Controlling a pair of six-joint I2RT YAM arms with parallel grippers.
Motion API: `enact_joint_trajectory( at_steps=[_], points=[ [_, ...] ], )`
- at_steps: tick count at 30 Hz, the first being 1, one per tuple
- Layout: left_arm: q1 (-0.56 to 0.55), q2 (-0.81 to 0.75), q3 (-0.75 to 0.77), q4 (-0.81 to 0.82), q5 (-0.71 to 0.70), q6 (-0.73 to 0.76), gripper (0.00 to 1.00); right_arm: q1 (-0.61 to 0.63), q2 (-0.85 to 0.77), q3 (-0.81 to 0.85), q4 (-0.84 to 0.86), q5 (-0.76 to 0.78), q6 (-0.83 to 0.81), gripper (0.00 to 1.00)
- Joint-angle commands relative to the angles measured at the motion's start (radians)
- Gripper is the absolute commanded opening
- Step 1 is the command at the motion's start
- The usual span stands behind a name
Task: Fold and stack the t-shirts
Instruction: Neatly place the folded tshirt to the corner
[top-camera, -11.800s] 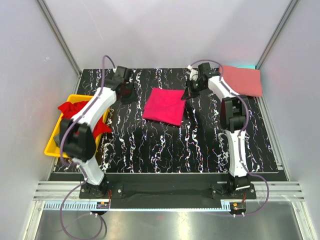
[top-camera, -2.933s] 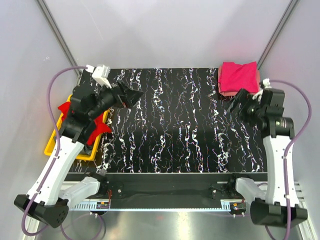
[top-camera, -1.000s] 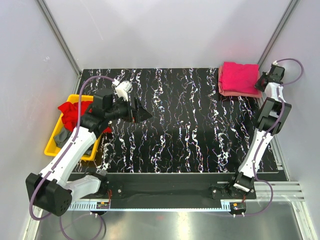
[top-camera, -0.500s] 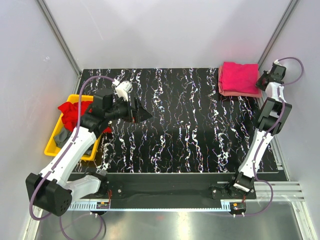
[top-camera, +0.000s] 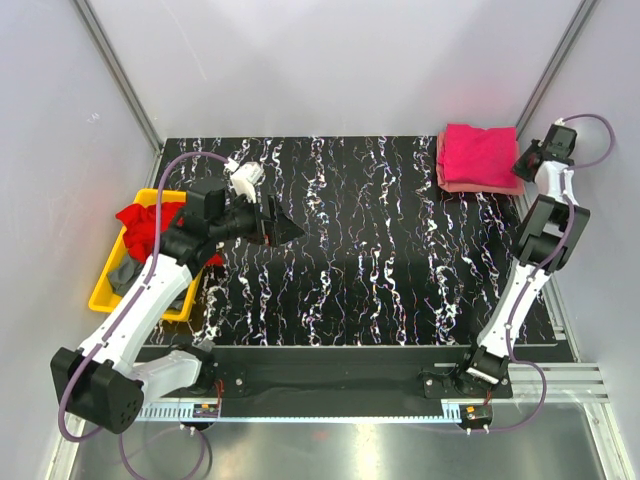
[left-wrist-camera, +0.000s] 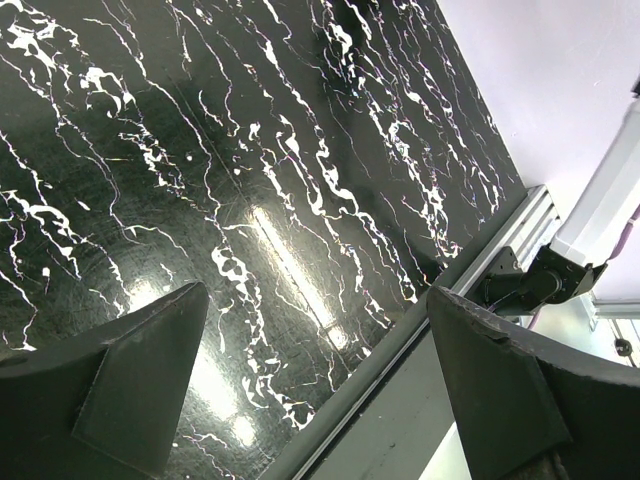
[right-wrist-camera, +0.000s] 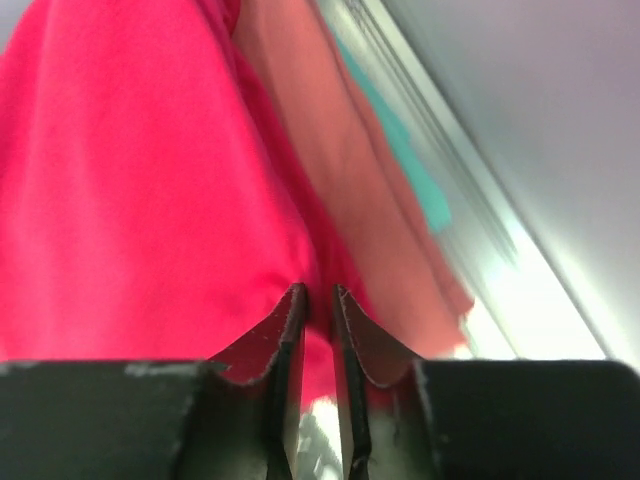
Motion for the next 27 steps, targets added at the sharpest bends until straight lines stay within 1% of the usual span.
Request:
enact_joint_trajectory(
  at_steps=[1, 3, 4, 5, 6, 7, 9, 10, 11, 16, 20, 23, 27],
  points=[
    [0.004, -0.026, -0.006, 0.058, 0.033, -0.005, 0.97, -0.043, -0.197, -0.086, 0.022, 0.026, 0.14, 0.22],
    [0.004, -0.03, -0.008, 0.056, 0.031, -0.003, 0.97, -0.029, -0.249, -0.138, 0.05, 0.012, 0.162, 0.22],
    [0.004, -0.032, -0.009, 0.056, 0.031, -0.003, 0.97, -0.021, -0.261, -0.175, 0.057, -0.02, 0.182, 0.22],
    [0.004, -0.035, -0.012, 0.059, 0.031, -0.003, 0.97, -0.008, -0.274, -0.191, 0.083, -0.046, 0.191, 0.21],
    [0.004, -0.037, -0.015, 0.059, 0.031, -0.005, 0.97, 0.005, -0.277, -0.203, 0.094, -0.073, 0.199, 0.17],
    [0.004, -0.035, -0.015, 0.058, 0.033, -0.005, 0.97, 0.011, -0.274, -0.215, 0.12, -0.148, 0.217, 0.14],
    [0.004, -0.035, -0.015, 0.059, 0.034, -0.003, 0.97, 0.028, -0.245, -0.212, 0.143, -0.245, 0.243, 0.09],
    [0.004, -0.035, -0.015, 0.059, 0.034, -0.005, 0.97, 0.031, -0.234, -0.205, 0.178, -0.335, 0.278, 0.07],
    [0.004, -0.032, -0.015, 0.059, 0.034, -0.005, 0.97, 0.037, -0.21, -0.208, 0.198, -0.371, 0.295, 0.06],
    [0.004, -0.017, -0.012, 0.061, 0.036, -0.005, 0.97, 0.075, -0.11, -0.166, 0.223, -0.529, 0.349, 0.06],
    [0.004, -0.007, -0.009, 0.059, 0.031, -0.003, 0.97, 0.104, -0.041, -0.152, 0.179, -0.543, 0.303, 0.07],
    [0.004, 0.002, -0.009, 0.058, 0.03, -0.003, 0.97, 0.111, 0.007, -0.131, 0.127, -0.592, 0.282, 0.09],
    [0.004, 0.014, 0.0, 0.058, 0.031, -0.008, 0.97, 0.108, -0.008, -0.132, 0.068, -0.592, 0.228, 0.09]
  ],
)
